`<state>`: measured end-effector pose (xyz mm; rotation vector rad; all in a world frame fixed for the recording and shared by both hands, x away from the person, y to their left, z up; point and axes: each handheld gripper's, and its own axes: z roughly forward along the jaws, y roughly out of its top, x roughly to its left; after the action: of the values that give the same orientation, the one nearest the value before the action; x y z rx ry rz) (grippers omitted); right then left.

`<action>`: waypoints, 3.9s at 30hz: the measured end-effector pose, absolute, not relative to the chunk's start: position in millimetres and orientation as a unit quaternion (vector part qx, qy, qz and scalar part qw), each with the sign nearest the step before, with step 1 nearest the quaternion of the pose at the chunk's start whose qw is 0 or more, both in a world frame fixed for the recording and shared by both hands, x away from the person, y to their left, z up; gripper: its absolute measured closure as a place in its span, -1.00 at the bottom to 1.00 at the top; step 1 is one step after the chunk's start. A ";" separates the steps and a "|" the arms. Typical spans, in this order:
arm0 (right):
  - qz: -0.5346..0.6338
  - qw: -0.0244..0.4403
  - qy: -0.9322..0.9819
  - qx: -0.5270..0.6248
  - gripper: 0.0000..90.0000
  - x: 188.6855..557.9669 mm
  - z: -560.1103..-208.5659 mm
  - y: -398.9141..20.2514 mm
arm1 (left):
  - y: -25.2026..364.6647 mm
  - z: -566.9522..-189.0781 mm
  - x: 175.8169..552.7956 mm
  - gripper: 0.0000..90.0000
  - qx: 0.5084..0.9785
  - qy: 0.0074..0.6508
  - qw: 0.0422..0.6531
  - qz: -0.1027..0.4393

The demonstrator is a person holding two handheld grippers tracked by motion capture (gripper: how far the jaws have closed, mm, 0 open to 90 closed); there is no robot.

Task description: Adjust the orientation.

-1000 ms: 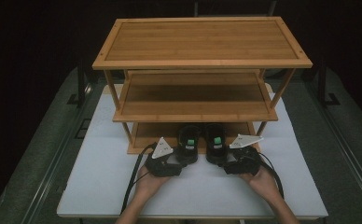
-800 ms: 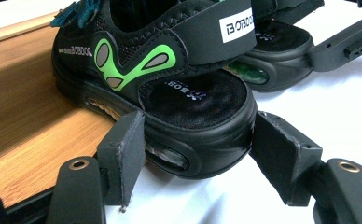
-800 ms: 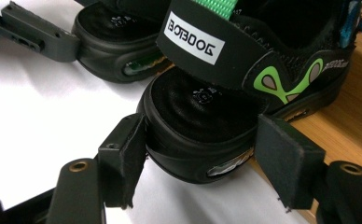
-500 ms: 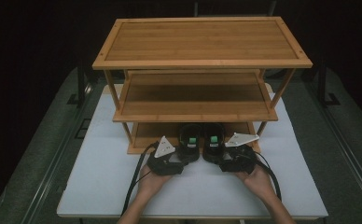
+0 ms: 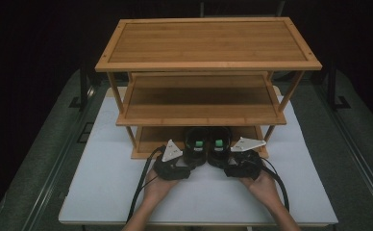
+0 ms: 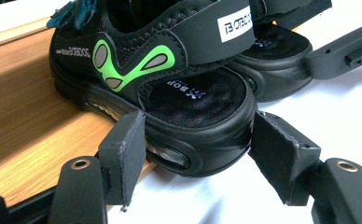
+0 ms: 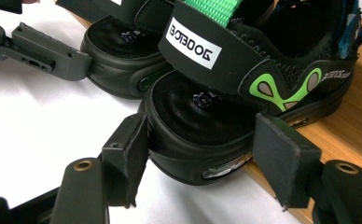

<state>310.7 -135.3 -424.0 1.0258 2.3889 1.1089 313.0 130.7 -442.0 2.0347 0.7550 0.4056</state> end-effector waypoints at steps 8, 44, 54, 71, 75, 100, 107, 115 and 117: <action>0.394 0.162 0.820 0.383 -0.20 301.1 -427.7 -138.2 | 130.9 -434.4 298.4 -0.16 0.826 0.303 0.441 0.179; 0.381 0.228 0.786 0.430 0.99 276.1 -435.0 -121.8 | 115.8 -438.2 293.7 0.99 0.835 0.298 0.417 0.200; 0.383 0.235 0.781 0.435 0.99 284.7 -437.6 -119.3 | 115.7 -440.5 303.0 0.99 0.831 0.305 0.418 0.204; 0.385 0.248 0.772 0.440 0.99 296.9 -440.1 -115.7 | 111.9 -441.5 315.9 0.99 0.830 0.312 0.408 0.216; 0.381 0.254 0.772 0.441 0.99 299.2 -440.5 -113.8 | 110.8 -443.0 317.2 0.99 0.827 0.315 0.410 0.219; 0.379 0.265 0.769 0.442 0.99 309.5 -444.0 -111.8 | 108.2 -445.7 326.3 0.98 0.829 0.319 0.402 0.222; 0.386 0.253 0.768 0.444 0.88 310.1 -443.6 -115.7 | 109.0 -443.8 324.0 0.85 0.830 0.318 0.403 0.219; 0.396 0.230 0.769 0.446 0.84 302.1 -439.3 -124.2 | 112.3 -435.2 313.8 0.82 0.833 0.305 0.412 0.208; 0.399 0.221 0.772 0.443 0.75 299.9 -438.8 -127.5 | 112.7 -434.4 311.1 0.75 0.832 0.305 0.416 0.204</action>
<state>299.9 -127.5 -438.8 1.2233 2.1338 1.1017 311.1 112.7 -434.4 2.0894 0.7649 0.5133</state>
